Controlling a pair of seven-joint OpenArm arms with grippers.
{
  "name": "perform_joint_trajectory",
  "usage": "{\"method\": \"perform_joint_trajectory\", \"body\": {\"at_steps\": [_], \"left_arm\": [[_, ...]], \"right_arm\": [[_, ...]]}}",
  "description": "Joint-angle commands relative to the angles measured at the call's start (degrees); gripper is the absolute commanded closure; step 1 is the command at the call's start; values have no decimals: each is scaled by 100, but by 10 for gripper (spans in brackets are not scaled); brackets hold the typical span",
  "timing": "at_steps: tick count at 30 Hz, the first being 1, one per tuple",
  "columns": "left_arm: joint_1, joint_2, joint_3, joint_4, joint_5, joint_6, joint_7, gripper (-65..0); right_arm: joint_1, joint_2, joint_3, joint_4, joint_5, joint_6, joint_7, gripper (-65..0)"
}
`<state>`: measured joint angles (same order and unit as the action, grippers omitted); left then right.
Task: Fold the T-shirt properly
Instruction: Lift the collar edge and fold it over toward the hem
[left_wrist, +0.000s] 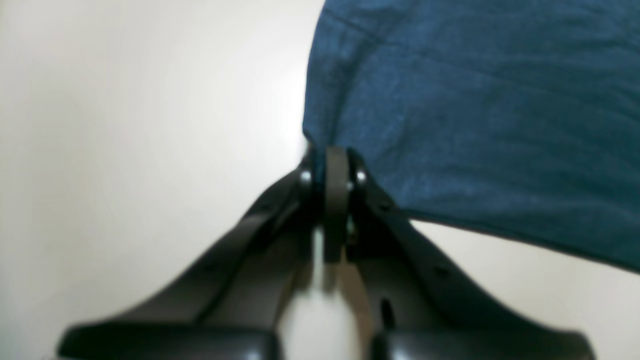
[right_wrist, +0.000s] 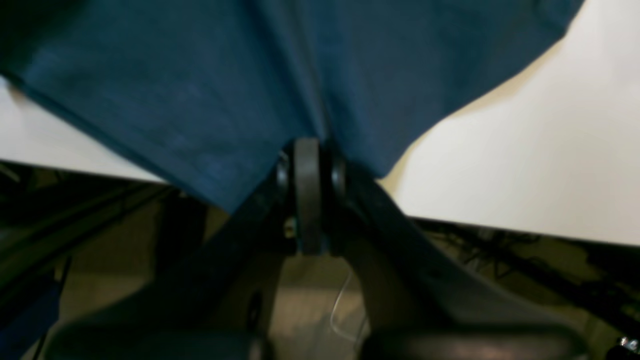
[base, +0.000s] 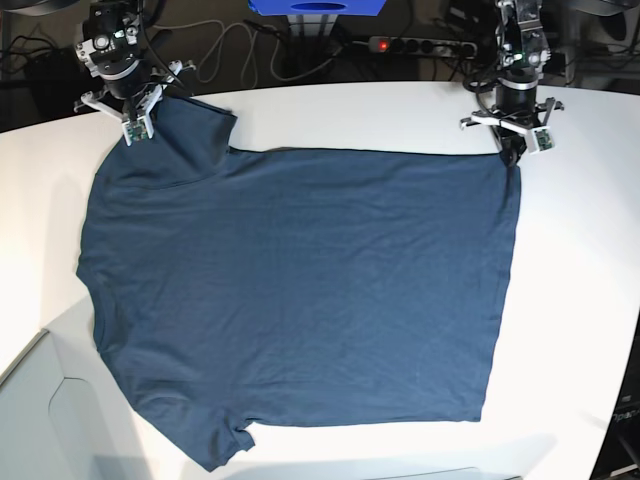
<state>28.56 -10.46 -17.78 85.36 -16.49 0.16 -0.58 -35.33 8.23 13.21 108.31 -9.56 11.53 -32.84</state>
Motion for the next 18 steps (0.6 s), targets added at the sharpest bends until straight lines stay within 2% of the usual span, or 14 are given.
{"method": "perform_joint_trajectory", "body": {"at_steps": [1,10,15,18], "left_arm": [[120,-31,-20,145,18,23,62,0],[788,-31,-20,813,18,41,54,0],[964,66,-143,857,18,32,54,0],[973,259,-389,866,18,23,54,0]], "right_arm": [[-40,34,28,224,20,29,115,-1],[-120,25,28,865,38,29,106,-1],[-120,25,28,1050,29,29,132,-1],[-93,25,28,1120,38,29,150,-1]]}}
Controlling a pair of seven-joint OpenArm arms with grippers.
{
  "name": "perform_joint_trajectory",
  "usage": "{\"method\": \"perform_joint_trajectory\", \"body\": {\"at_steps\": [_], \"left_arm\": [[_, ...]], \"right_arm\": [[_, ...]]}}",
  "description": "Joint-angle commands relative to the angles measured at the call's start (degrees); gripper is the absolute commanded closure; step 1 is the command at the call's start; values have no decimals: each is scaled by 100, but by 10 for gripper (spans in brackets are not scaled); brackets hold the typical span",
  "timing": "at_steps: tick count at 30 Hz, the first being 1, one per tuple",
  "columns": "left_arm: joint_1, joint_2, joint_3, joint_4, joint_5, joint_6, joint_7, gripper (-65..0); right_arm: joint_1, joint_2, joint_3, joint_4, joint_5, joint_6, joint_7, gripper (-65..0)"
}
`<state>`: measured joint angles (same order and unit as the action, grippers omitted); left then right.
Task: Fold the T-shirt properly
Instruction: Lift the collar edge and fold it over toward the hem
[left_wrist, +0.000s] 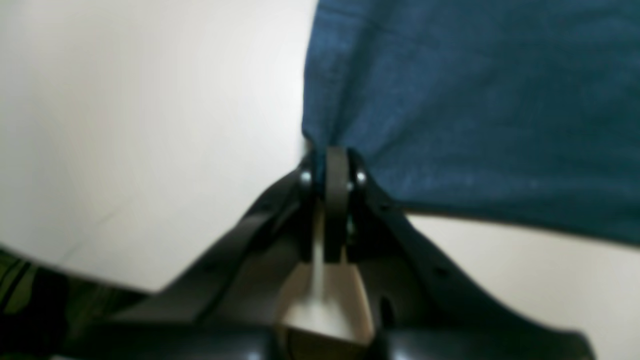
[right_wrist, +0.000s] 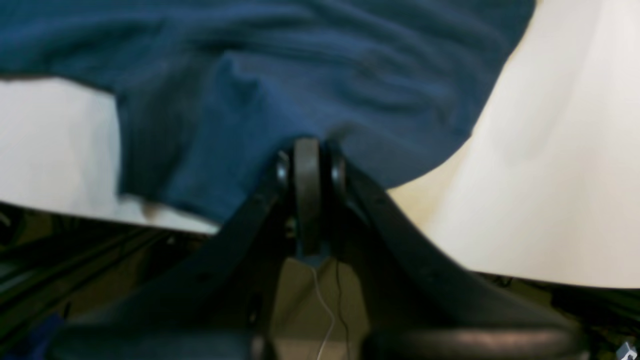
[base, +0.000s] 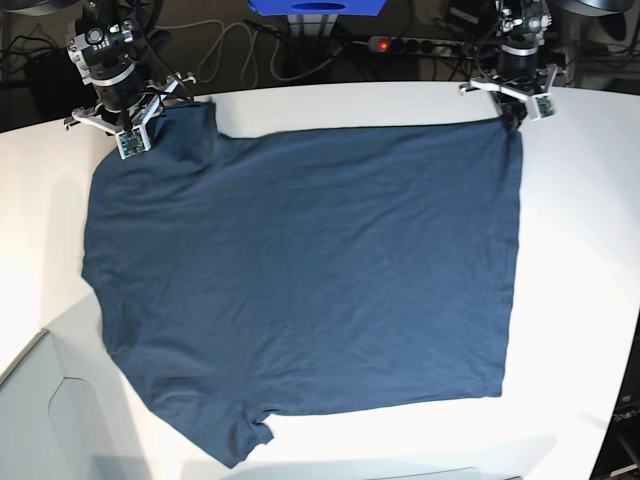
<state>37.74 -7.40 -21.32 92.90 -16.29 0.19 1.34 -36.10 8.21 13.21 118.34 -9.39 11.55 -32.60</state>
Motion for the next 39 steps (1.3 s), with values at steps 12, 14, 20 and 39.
{"method": "perform_joint_trajectory", "body": {"at_steps": [12,14,20,39], "left_arm": [[-446,-82,-184,340,43,21,-95,0],[-552,-82,-184,340,43,21,-95,0],[-982,-82,-176,279,51,21,-86,0],[-2679,-91,-299,261,60,21,1303,0]], "right_arm": [[616,36,11,152,11,27,91,-1],[801,36,-16,144,11,27,82,-1],[1407,36,-25,-111,11,27,82,-1],[3438,54,-42,-1861,2,36,82,-1]]}}
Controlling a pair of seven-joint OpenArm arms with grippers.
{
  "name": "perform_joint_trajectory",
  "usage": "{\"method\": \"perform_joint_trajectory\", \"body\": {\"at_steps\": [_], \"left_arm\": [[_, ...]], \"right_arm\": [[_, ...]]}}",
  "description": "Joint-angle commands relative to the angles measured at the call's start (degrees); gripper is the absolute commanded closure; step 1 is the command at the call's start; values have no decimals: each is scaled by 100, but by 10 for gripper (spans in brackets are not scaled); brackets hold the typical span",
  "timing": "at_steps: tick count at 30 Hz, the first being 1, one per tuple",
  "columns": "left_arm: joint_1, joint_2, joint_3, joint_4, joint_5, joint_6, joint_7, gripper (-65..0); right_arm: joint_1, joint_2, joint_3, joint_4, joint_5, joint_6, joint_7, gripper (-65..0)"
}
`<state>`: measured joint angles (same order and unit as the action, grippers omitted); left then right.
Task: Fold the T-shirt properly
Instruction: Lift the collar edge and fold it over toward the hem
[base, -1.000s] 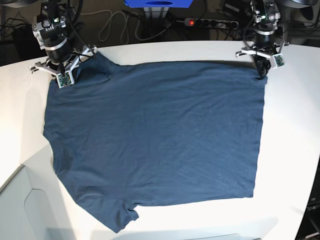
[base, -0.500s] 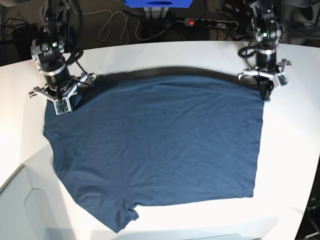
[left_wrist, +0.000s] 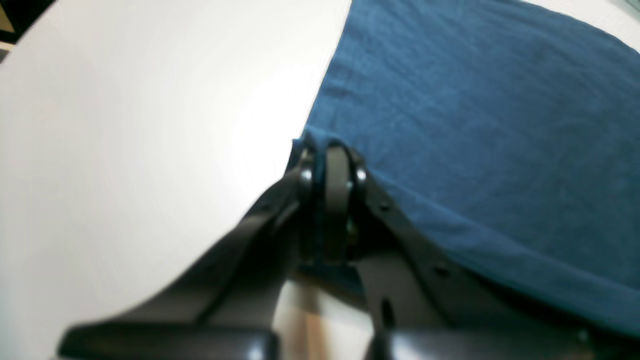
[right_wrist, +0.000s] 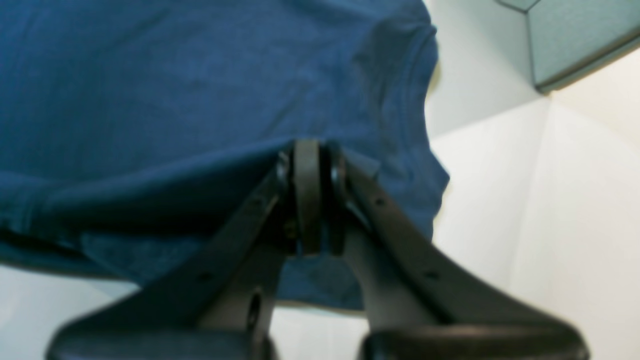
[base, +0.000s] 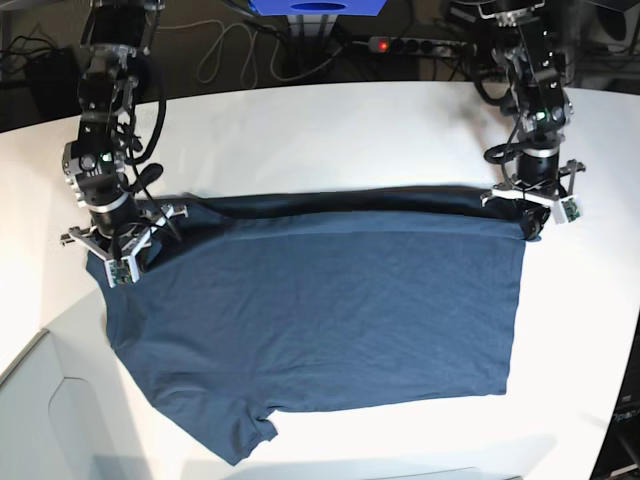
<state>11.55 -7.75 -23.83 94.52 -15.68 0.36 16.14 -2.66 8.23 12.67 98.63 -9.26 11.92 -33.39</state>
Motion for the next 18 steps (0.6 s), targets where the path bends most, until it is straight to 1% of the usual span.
{"method": "perform_joint_trajectory", "body": {"at_steps": [1,5,12,18], "left_arm": [[-122,-56,-56,100,-1,3,-124,0],[-280,-56,-47,20,-1,3,-80,0],[-597,-56,-47,-665,-1,3,-106,0],[-782,-65,-38,-744,-1,3,-89,0]], "right_arm": [[191,52,13,14,-11,-1,161,-1],[534,52,4,-294,-11,-1,161,-1],[1070,166,-278,-821,-11,-1,187,-1],[1351,166,-401,-918,-11,-1,205,-1]]}}
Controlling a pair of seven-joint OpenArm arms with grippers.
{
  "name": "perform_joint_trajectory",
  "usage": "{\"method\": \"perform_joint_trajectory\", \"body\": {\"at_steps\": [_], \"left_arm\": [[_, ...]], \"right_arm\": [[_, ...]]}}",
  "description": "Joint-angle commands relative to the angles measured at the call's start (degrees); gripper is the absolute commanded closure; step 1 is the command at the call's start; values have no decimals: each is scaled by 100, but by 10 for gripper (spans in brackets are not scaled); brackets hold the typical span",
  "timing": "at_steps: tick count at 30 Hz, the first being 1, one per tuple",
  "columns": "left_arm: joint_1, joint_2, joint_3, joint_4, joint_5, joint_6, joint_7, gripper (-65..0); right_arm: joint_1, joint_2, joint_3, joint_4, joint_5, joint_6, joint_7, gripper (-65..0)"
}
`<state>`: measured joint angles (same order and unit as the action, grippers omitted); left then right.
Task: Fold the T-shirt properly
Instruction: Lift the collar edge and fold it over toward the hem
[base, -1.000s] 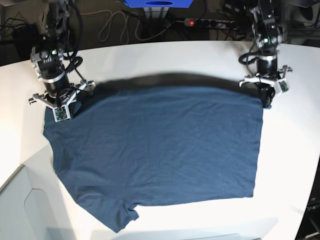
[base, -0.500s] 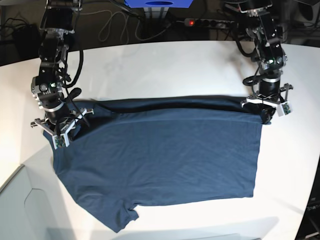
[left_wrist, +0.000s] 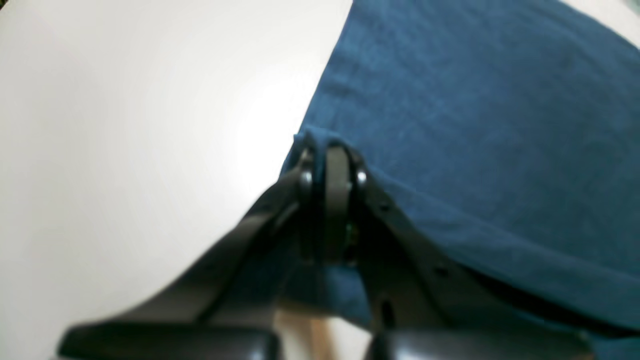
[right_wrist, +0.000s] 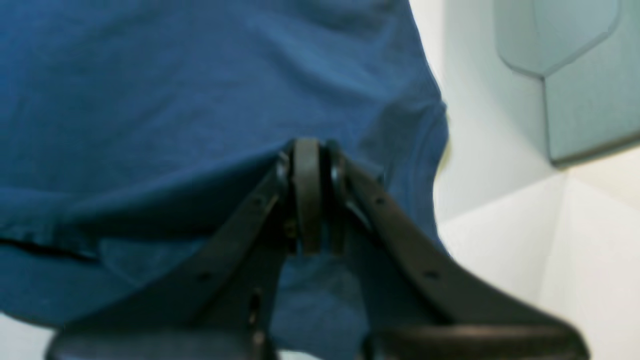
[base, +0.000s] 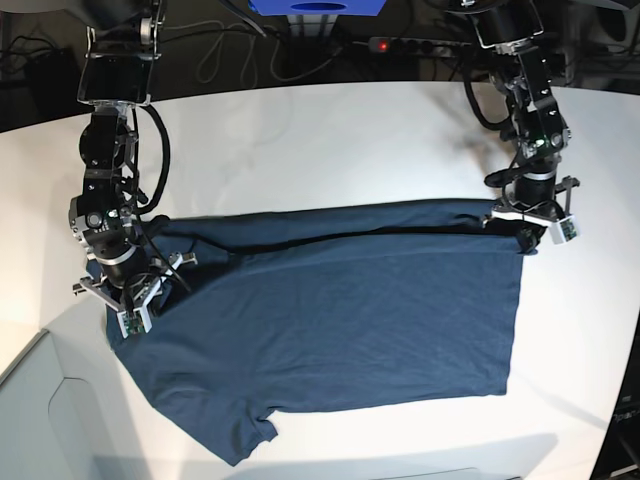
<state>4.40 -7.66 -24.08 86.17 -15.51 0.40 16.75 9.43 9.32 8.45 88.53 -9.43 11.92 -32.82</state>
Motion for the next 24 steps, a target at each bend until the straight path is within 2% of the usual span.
{"method": "perform_joint_trajectory", "body": {"at_steps": [1,10,24], "left_arm": [[-93,-73,-14,91,-18,-1,-150,0],[-304,-179,30,82,-18,-1,-141,0],[-603,-179,30,-411,-18,-1,-141,0]], "right_arm": [[195,57,12,83,7,-1,139,-1],[477,57,-5,-480,7,-1,165,-1],[626,39,-5,-497,16,-1,165,-1]]}}
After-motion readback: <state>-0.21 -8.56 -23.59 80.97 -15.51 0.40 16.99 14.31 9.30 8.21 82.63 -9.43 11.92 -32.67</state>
